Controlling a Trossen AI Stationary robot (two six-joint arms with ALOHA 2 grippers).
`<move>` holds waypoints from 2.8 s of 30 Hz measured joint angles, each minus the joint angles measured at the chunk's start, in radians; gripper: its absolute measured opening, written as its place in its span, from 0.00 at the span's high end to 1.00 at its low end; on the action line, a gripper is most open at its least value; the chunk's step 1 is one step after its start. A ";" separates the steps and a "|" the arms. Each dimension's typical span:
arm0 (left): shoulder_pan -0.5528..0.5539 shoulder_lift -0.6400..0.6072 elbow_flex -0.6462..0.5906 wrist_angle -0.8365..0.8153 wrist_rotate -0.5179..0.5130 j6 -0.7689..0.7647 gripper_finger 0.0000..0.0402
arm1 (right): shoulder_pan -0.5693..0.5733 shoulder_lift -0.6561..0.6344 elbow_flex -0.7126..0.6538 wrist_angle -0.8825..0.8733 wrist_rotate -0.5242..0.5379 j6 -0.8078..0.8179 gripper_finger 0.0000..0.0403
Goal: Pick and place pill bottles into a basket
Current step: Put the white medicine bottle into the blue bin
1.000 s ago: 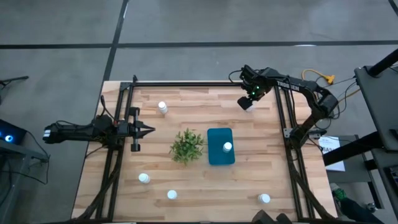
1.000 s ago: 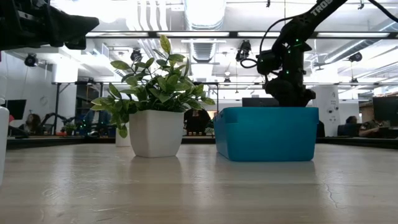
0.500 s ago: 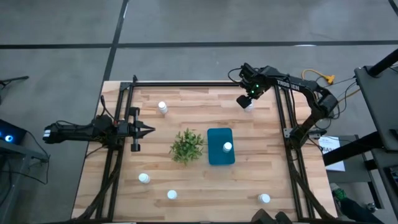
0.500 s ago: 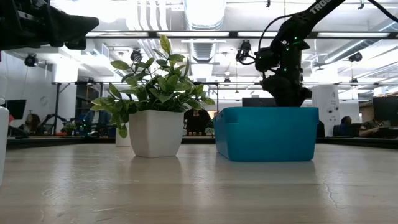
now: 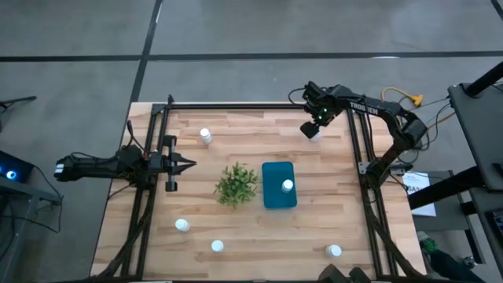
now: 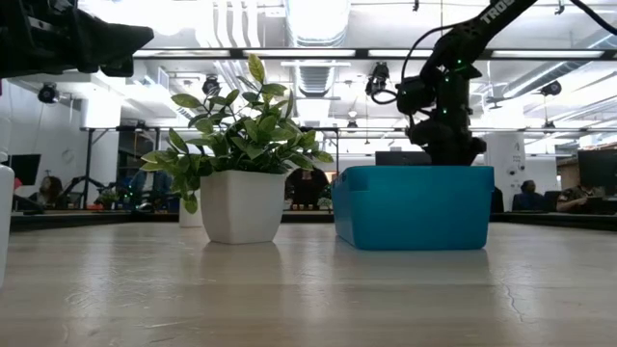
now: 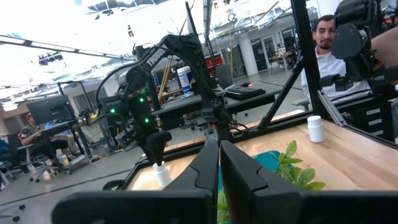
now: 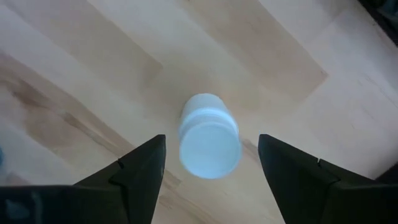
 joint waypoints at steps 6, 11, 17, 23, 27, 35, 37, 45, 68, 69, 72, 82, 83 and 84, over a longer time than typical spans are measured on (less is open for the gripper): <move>0.000 0.000 0.000 0.000 -0.001 0.000 1.00 | 0.000 -0.001 -0.012 0.005 0.003 -0.004 0.40; 0.000 0.000 0.000 0.000 -0.001 0.000 1.00 | 0.000 -0.001 -0.031 0.019 0.003 -0.004 0.40; 0.000 0.000 0.000 0.000 -0.001 0.000 1.00 | 0.000 -0.001 -0.088 0.083 0.003 -0.018 0.40; 0.000 0.000 0.000 0.000 -0.001 0.000 1.00 | 0.000 -0.001 -0.119 0.140 0.000 -0.025 0.42; 0.000 0.000 0.000 0.000 -0.001 0.000 1.00 | 0.000 -0.001 -0.130 0.146 0.000 -0.033 0.45; 0.000 0.000 0.000 0.000 -0.001 0.000 1.00 | -0.001 -0.002 -0.135 0.172 0.003 -0.037 0.59; 0.000 0.000 0.000 0.000 -0.001 0.000 1.00 | -0.001 -0.002 -0.123 0.170 0.003 -0.037 0.62; 0.000 0.000 0.000 0.000 -0.005 0.000 1.00 | 0.009 -0.003 -0.047 0.089 -0.019 -0.029 0.62; 0.000 0.000 0.000 0.000 -0.027 0.000 1.00 | 0.412 -0.068 0.115 -0.025 -0.053 0.037 0.62; 0.000 0.000 0.000 0.000 -0.027 0.000 1.00 | 0.437 -0.068 0.119 -0.025 -0.053 0.047 0.62; 0.000 0.000 0.000 0.000 -0.027 0.000 1.00 | 0.511 -0.068 0.137 -0.025 -0.052 0.072 0.62; 0.000 0.000 0.000 0.000 -0.027 0.000 1.00 | 0.681 -0.068 0.174 -0.031 -0.022 0.157 0.62; 0.000 0.000 0.000 0.000 -0.027 0.000 1.00 | 0.688 -0.068 0.171 -0.031 -0.021 0.160 0.62; 0.000 0.000 0.000 0.000 -0.027 0.000 1.00 | 0.695 -0.068 0.165 -0.032 -0.019 0.166 0.62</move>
